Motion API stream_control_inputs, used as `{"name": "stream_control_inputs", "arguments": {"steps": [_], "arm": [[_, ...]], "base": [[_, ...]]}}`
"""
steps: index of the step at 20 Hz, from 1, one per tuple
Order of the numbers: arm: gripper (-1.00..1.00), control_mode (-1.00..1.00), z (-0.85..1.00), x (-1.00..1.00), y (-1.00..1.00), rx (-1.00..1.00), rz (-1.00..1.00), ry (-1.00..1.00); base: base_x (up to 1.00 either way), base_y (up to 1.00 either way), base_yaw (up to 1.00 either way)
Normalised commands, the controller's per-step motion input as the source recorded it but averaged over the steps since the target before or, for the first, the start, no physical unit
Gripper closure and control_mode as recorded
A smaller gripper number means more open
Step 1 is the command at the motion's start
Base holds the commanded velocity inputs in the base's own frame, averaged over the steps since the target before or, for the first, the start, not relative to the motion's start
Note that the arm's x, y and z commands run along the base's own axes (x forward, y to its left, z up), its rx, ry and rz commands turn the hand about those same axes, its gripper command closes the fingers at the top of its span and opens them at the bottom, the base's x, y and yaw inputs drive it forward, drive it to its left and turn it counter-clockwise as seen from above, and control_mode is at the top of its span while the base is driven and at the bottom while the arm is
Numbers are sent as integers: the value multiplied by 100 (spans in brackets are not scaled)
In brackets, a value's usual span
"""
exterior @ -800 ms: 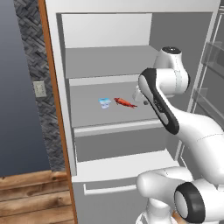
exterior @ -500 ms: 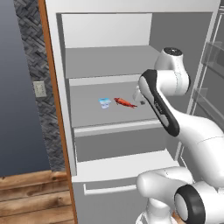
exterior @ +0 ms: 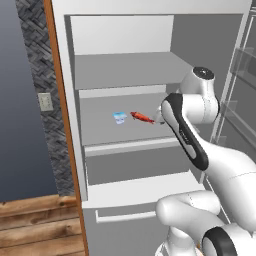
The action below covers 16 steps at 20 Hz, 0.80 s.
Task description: Pick fish from the fridge and place it on the plate on the counter.
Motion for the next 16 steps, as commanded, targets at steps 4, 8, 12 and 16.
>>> {"name": "stream_control_inputs", "arguments": {"steps": [4, 8, 12, 16], "arm": [[-100, -100, -20, 14, 0, 0, 6, -12], [-100, -100, -19, 35, 0, 0, 5, -6], [-100, -100, -9, 49, -6, 0, 5, 0], [-100, -100, -11, 56, -11, 0, 6, 0]], "base": [[0, 0, 0], [0, 0, 0], [0, 0, 0], [0, 0, 0]]}}
